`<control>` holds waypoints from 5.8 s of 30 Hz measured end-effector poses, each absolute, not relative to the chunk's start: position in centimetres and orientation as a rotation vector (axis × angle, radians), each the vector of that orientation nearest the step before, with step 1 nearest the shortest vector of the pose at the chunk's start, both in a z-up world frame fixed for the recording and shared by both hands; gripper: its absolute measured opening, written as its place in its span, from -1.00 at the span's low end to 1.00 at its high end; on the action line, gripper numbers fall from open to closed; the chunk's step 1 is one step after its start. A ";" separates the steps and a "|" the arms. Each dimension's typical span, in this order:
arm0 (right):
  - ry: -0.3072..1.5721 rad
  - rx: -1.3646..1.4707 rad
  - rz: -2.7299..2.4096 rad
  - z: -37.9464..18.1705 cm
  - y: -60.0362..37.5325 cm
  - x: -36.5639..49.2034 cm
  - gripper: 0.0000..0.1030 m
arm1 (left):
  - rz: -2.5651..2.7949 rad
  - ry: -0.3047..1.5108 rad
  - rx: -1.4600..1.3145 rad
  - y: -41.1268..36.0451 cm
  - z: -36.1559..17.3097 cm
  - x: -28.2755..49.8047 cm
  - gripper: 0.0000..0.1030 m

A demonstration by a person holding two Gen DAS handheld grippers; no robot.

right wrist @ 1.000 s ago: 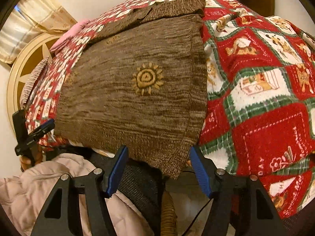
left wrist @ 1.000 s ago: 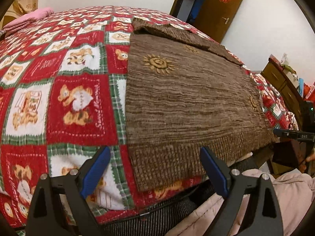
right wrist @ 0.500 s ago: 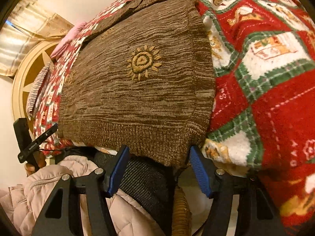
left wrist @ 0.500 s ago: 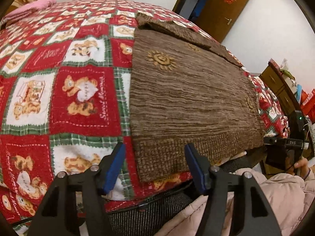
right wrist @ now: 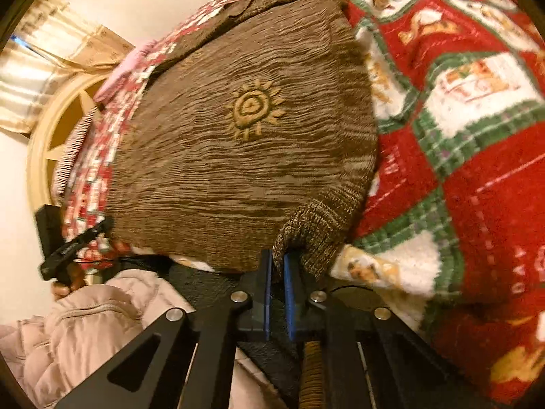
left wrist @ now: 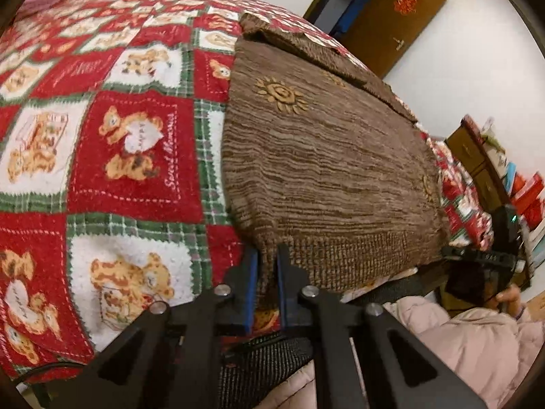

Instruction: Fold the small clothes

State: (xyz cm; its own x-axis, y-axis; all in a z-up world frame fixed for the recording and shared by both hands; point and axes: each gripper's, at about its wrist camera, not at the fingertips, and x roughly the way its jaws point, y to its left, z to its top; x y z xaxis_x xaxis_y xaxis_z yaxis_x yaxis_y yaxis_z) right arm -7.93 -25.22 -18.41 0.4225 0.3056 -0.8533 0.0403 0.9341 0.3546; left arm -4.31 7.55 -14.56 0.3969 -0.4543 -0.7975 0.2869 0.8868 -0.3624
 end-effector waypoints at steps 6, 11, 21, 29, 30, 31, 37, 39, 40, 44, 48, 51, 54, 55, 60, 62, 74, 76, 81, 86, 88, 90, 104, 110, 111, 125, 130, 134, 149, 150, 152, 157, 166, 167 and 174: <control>1.188 0.301 0.074 -17.5 -25.7 -8.2 -0.86 | -0.474 1.065 -0.130 6.8 -14.7 -4.4 -0.46; 1.168 0.308 0.045 -16.7 -26.4 -8.5 -0.21 | -0.491 1.064 -0.107 6.3 -14.5 -4.6 -0.15; 1.216 0.337 -0.009 -20.1 -25.7 -7.3 -0.02 | -0.458 1.034 -0.131 6.5 -14.9 -4.7 0.22; 1.170 0.468 0.109 -19.4 -27.1 -7.6 -0.77 | -0.460 1.041 -0.181 7.6 -14.5 -4.4 -0.82; 1.165 0.478 0.125 -19.1 -27.3 -7.7 -0.78 | -0.466 1.036 -0.179 7.5 -14.2 -4.4 -0.83; 1.151 0.501 0.158 -18.5 -27.4 -7.8 -0.78 | -0.473 1.032 -0.183 7.4 -13.8 -4.3 -0.83; 1.043 0.596 0.285 -13.9 -28.4 -6.1 -0.79 | -0.553 0.966 -0.252 6.7 -9.3 -1.3 -0.83; 0.990 0.619 0.294 -12.5 -29.2 -4.5 -0.79 | -0.576 0.943 -0.246 5.8 -7.7 1.0 -0.83; 0.964 0.626 0.294 -11.9 -29.8 -3.8 -0.79 | -0.584 0.930 -0.230 5.2 -7.0 2.4 -0.83; 0.853 0.685 0.253 -9.8 -32.6 0.0 -0.79 | -0.561 0.906 -0.154 2.3 -6.2 6.9 -0.83; 0.772 0.672 0.167 -10.1 -34.5 3.5 -0.78 | -0.515 0.943 -0.153 0.3 -7.4 11.5 -0.80; 0.815 0.707 0.104 -11.9 -35.0 6.1 -0.73 | -0.473 0.995 -0.206 1.5 -8.3 14.0 -0.71; 0.860 0.745 0.108 -13.2 -35.3 7.3 -0.71 | -0.475 0.988 -0.294 3.5 -8.0 14.5 -0.03; 0.829 0.756 0.125 -13.3 -35.3 7.2 -0.71 | -0.471 0.967 -0.302 3.9 -7.7 14.3 0.17; 0.710 0.796 0.183 -12.6 -35.2 5.9 -0.62 | -0.501 0.907 -0.139 4.7 -7.3 13.1 0.20; 0.674 0.805 0.195 -12.0 -34.8 5.5 -0.33 | -0.524 0.915 -0.050 4.4 -7.7 13.0 0.20; 0.602 0.555 0.180 -7.0 -31.5 1.3 0.24 | -0.750 0.836 0.569 -2.0 -10.1 11.6 0.46; 0.613 0.482 0.166 -6.5 -30.5 1.0 0.24 | -0.778 0.833 0.628 -2.7 -10.5 11.9 0.46; 0.603 0.404 0.098 -6.0 -29.8 1.0 0.24 | -0.859 0.795 0.699 -4.9 -10.4 12.8 0.46; 0.609 0.489 0.075 -6.7 -31.0 1.3 0.24 | -0.884 0.868 0.528 -5.6 -10.7 14.3 0.47; 0.609 0.510 0.074 -7.0 -31.3 1.3 0.24 | -0.892 0.904 0.412 -4.8 -11.0 14.9 0.41; 0.614 0.513 0.072 -7.1 -31.2 1.4 0.24 | -0.905 0.933 0.253 -3.5 -11.2 15.5 0.31; 0.650 0.553 0.075 -8.4 -31.1 1.4 0.24 | -0.962 0.872 0.332 -1.3 -8.8 12.8 0.91; 0.656 0.558 0.081 -8.5 -30.7 1.9 0.24 | -0.938 0.887 0.544 -4.8 -11.5 13.0 0.53; 0.656 0.557 0.085 -8.4 -30.6 1.8 0.24 | -0.950 0.869 0.541 -5.1 -11.5 13.1 0.52; 0.660 0.519 0.041 -8.6 -30.9 1.4 0.24 | -0.948 0.985 -0.057 -1.4 -12.0 17.4 -0.03; 0.666 0.389 -0.055 -8.4 -30.7 1.4 0.24 | -0.929 0.964 -0.009 -3.2 -11.7 17.3 0.13; 0.711 0.218 -0.128 -8.2 -30.2 1.8 0.24 | -0.904 0.976 -0.069 -3.0 -12.0 18.0 0.13; 0.850 0.028 -0.091 -12.7 -29.0 10.0 -0.13 | -0.794 0.933 0.138 -5.0 -12.0 16.3 -0.43; 0.860 0.012 -0.097 -13.2 -28.8 10.2 -0.63 | -0.773 0.914 0.164 -5.0 -12.1 16.0 -0.56; 0.829 -0.008 -0.111 -12.9 -28.3 9.6 -0.72 | -0.781 0.911 0.102 -4.4 -11.9 15.9 -0.85; 0.725 -0.003 -0.134 -10.4 -27.3 6.4 -0.73 | -0.747 0.868 0.013 -3.3 -10.8 14.6 -0.88; 0.565 -0.019 -0.138 -5.2 -25.0 3.3 -0.79 | -0.686 0.744 -0.138 -1.5 -6.6 12.5 -0.88; 0.557 -0.028 -0.131 -4.7 -24.7 3.7 -0.79 | -0.672 0.742 -0.143 -1.5 -6.4 12.8 -0.88; 0.494 -0.140 -0.123 -1.1 -23.3 8.1 -0.82 | -0.573 0.728 -0.219 -1.1 -4.6 16.5 -0.88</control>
